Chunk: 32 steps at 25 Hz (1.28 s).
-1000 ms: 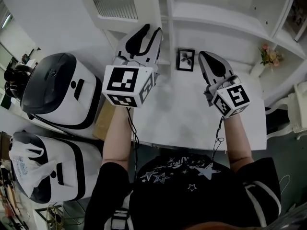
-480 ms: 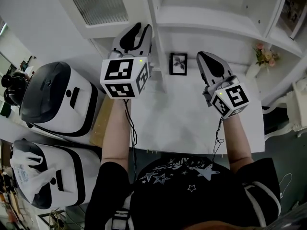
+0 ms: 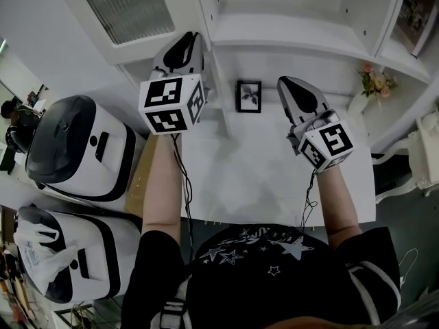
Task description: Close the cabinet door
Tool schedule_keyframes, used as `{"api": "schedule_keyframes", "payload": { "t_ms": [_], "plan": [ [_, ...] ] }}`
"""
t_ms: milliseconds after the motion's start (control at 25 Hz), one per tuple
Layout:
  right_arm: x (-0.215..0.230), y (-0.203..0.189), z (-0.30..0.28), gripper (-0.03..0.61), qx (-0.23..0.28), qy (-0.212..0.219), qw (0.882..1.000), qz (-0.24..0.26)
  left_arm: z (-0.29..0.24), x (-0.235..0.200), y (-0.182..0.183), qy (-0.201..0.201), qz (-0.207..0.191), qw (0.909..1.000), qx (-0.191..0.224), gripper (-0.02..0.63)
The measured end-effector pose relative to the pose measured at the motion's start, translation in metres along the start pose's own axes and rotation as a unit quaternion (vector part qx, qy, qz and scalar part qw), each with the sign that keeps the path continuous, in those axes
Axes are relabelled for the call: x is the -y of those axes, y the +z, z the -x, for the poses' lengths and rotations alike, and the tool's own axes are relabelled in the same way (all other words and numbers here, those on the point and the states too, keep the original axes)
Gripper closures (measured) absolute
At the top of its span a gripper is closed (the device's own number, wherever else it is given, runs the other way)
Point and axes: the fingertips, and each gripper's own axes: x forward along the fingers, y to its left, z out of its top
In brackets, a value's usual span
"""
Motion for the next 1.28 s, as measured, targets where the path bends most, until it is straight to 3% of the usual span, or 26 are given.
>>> {"api": "schedule_keyframes", "payload": {
  "t_ms": [400, 920, 1280],
  "plan": [
    [0.017, -0.009, 0.006, 0.572, -0.008, 0.012, 1.000, -0.008, -0.011, -0.004, -0.003, 0.026, -0.007, 0.9997, -0.002, 0.577],
    [0.001, -0.008, 0.014, 0.572, -0.002, 0.087, 0.996, -0.018, -0.009, 0.001, -0.003, 0.087, -0.028, 0.9952, -0.035, 0.606],
    [-0.023, -0.007, 0.021, 0.572, 0.007, 0.099, 0.994, -0.042, 0.060, 0.014, 0.000, 0.109, -0.003, 0.9938, -0.020, 0.606]
  ]
}}
